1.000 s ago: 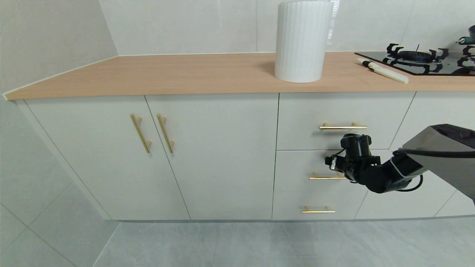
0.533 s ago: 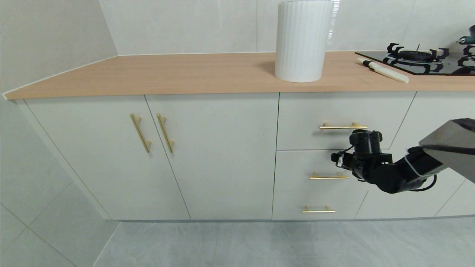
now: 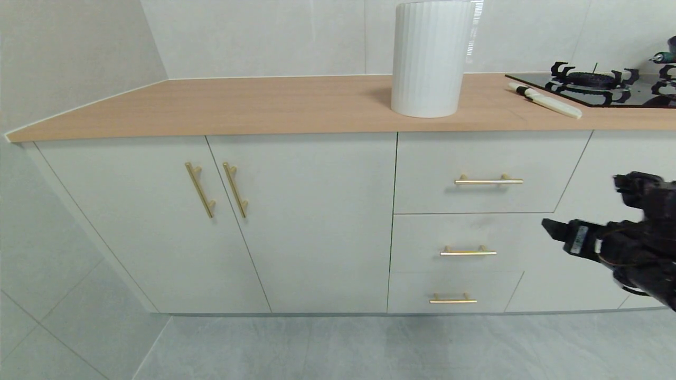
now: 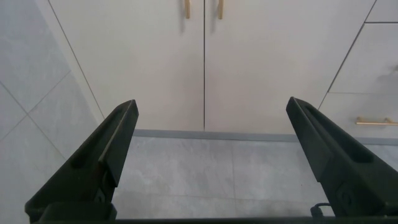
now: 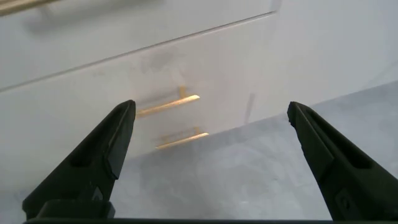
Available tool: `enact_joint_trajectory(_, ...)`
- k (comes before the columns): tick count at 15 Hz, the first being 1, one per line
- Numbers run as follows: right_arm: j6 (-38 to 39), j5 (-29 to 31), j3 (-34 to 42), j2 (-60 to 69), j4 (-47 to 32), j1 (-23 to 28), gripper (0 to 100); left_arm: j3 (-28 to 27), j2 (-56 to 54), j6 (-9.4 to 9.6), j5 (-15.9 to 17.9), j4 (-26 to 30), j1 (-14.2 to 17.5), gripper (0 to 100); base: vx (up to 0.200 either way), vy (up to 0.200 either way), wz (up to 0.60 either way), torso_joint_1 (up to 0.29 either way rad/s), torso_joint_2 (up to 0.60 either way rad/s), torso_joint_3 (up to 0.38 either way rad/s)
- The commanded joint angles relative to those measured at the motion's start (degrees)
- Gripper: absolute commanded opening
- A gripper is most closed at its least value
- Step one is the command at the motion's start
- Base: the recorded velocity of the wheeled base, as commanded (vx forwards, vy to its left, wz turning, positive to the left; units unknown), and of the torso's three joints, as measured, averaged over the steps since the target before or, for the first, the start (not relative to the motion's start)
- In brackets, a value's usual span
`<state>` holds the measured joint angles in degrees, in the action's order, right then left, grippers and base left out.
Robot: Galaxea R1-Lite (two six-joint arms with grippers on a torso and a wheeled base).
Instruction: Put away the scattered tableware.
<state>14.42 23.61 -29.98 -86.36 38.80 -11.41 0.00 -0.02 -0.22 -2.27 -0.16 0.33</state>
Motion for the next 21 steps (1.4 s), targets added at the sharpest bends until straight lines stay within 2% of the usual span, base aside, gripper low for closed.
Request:
enact_joint_trajectory(1,-7.0,3.5,15.6,30.5,-0.4,0.2,100,0.0,0.0,-0.04,0.0,0.0,0.0,100,0.0,0.0,0.0,0.0,0.0,0.0)
enact_joint_trajectory(3,-14.6,3.5,23.4,45.8,-6.0,3.4,100,0.0,0.0,-0.04,0.0,0.0,0.0,100,0.0,0.0,0.0,0.0,0.0,0.0)
enact_joint_trajectory(6,-17.2,3.3,24.4,61.6,-19.3,4.9,100,0.0,0.0,-0.04,0.0,0.0,0.0,100,0.0,0.0,0.0,0.0,0.0,0.0)
enact_joint_trajectory(7,-19.3,3.6,24.2,69.7,-26.4,5.0,100,0.0,0.0,-0.04,0.0,0.0,0.0,100,0.0,0.0,0.0,0.0,0.0,0.0)
enact_joint_trajectory(12,-22.0,4.3,25.0,86.4,-37.0,11.4,100,0.0,0.0,-0.04,0.0,0.0,0.0,100,0.0,0.0,0.0,0.0,0.0,0.0)
enact_joint_trajectory(14,-21.5,3.4,28.5,86.4,-33.8,11.4,100,0.0,0.0,-0.04,0.0,0.0,0.0,100,0.0,0.0,0.0,0.0,0.0,0.0)
enact_joint_trajectory(15,-21.0,1.2,30.0,86.4,-33.0,11.3,100,0.0,0.0,-0.04,0.0,0.0,0.0,100,0.0,0.0,0.0,0.0,0.0,0.0)
enact_joint_trajectory(16,-15.8,-7.3,29.9,86.4,-34.8,11.3,100,0.0,0.0,-0.04,0.0,0.0,0.0,100,0.0,0.0,0.0,0.0,0.0,0.0)
enact_joint_trajectory(17,-13.2,-12.5,29.9,86.4,-36.0,11.3,100,0.0,0.0,-0.04,0.0,0.0,0.0,100,0.0,0.0,0.0,0.0,0.0,0.0)
enact_joint_trajectory(18,-12.8,-15.3,29.9,86.4,-36.5,11.3,100,0.0,0.0,-0.04,0.0,0.0,0.0,100,0.0,0.0,0.0,0.0,0.0,0.0)
enact_joint_trajectory(20,-12.8,-16.3,29.9,86.4,-36.5,11.3,100,0.0,0.0,-0.04,0.0,0.0,0.0,100,0.0,0.0,0.0,0.0,0.0,0.0)
enact_joint_trajectory(21,-13.1,-20.1,29.8,86.4,-39.0,11.3,100,0.0,0.0,-0.04,0.0,0.0,0.0,100,0.0,0.0,0.0,0.0,0.0,0.0)
